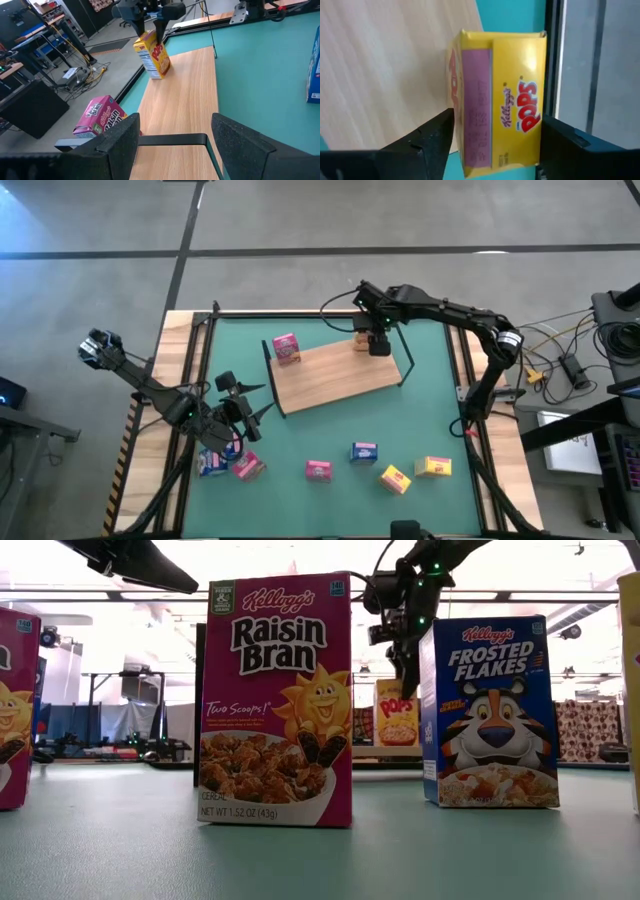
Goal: Stack cereal on shelf
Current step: Put the top yellow cereal box on the shelf
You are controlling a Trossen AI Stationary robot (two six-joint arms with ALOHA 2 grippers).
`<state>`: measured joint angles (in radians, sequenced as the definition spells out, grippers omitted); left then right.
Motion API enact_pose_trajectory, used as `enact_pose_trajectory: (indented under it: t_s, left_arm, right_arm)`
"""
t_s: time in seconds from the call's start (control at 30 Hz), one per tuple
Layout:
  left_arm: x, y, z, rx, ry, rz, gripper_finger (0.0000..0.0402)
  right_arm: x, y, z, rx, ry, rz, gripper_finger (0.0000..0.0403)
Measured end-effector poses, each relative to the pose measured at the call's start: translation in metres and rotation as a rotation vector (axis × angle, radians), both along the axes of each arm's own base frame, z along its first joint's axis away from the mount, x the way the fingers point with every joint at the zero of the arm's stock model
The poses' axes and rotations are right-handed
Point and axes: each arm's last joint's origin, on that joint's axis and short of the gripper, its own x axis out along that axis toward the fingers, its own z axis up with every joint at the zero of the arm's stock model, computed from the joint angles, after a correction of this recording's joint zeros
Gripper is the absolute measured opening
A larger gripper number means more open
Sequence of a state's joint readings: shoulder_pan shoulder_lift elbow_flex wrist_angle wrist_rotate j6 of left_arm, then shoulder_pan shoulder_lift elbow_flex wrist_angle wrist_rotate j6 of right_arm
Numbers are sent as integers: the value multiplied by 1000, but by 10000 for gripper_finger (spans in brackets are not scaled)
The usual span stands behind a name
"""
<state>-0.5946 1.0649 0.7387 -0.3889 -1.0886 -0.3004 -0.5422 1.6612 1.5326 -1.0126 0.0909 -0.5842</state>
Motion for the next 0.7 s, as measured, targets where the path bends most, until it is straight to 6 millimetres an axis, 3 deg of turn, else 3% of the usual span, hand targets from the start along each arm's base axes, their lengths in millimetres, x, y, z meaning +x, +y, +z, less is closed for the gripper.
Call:
enact_pose_trajectory:
  t_s: [0.7]
  left_arm:
    - [0,0,0,0,0,0,229]
  right_arm:
    - [-4,2,8,-20,-12,-14,256]
